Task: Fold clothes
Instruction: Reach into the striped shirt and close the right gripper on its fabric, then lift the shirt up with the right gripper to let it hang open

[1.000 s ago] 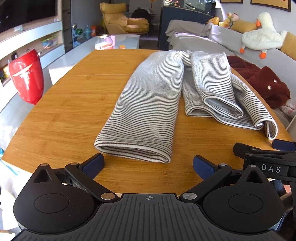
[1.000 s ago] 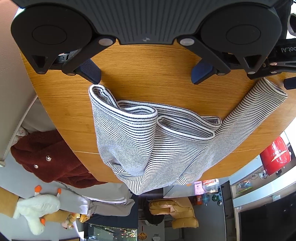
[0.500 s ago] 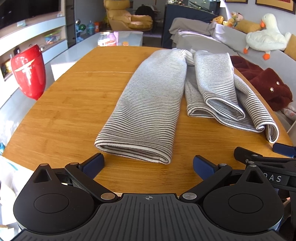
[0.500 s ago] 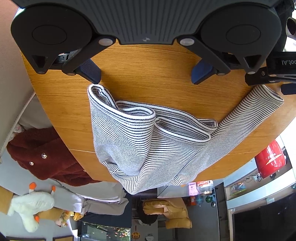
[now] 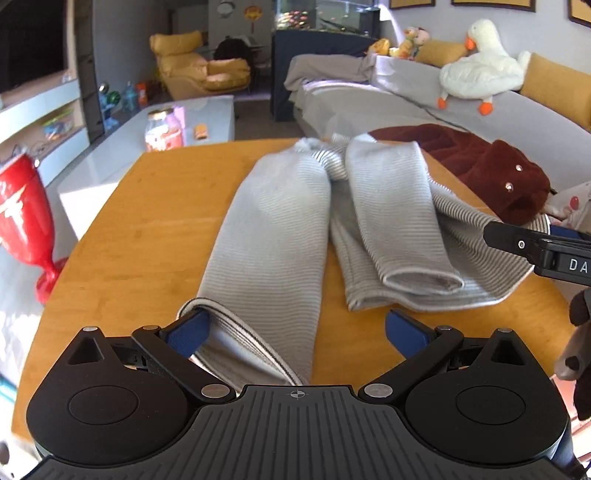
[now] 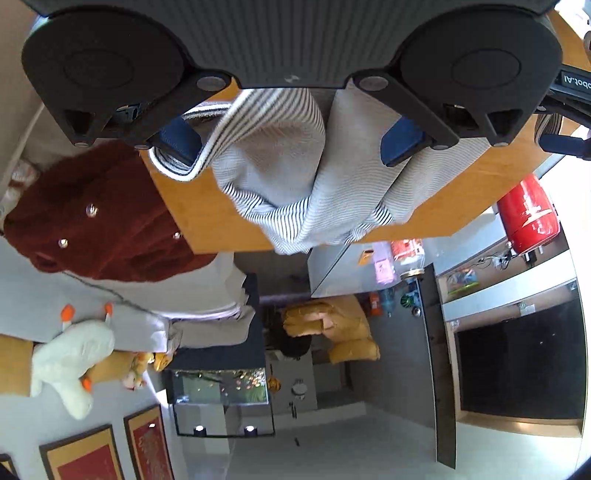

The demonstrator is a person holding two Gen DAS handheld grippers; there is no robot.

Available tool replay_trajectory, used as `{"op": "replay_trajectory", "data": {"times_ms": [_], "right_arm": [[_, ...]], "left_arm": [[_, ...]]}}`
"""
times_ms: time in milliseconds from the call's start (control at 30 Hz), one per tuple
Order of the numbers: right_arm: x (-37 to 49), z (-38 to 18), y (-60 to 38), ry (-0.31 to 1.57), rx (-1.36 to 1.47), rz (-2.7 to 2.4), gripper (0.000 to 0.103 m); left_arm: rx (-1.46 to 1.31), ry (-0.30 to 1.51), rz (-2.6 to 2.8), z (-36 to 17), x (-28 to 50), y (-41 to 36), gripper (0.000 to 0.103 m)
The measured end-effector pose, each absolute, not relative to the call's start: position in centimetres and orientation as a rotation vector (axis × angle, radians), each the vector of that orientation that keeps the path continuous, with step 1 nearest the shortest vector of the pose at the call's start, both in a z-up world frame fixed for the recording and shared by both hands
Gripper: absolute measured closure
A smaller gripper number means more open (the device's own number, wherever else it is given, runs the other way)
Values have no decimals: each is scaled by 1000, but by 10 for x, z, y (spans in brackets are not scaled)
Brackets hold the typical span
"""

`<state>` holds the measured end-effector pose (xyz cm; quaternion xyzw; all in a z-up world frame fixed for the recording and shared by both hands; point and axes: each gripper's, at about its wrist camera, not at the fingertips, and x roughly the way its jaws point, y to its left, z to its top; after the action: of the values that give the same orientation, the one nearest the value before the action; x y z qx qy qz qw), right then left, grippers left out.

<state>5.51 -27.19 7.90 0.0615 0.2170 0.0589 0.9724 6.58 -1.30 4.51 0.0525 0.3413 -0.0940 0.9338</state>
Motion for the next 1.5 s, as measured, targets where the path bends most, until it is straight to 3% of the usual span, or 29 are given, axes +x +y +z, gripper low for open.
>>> {"op": "replay_trajectory", "data": {"times_ms": [200,600,667,833,933,1167,1300,1500], "right_arm": [[90,106,-287,306,102,26,0],[165,111,-282,339,-18,73,0],[170,107,-272,350,-77,151,7],[158,90,-235,527,-240,462,45],[133,81,-209,635,-234,674,45],[121,49,-146,676,-378,770,46],[142,56,-140,681,-392,713,93],[228,146,-227,450,-169,317,94]], "left_arm": [[296,656,-174,51,132,-34,0],[399,773,-195,19,261,-38,0],[375,762,-99,19,279,-15,0],[294,792,-22,21,304,32,0],[299,787,-2,19,308,42,0],[253,771,-22,24,297,49,0],[186,753,-51,38,279,55,0],[72,739,-116,56,254,56,0]]}}
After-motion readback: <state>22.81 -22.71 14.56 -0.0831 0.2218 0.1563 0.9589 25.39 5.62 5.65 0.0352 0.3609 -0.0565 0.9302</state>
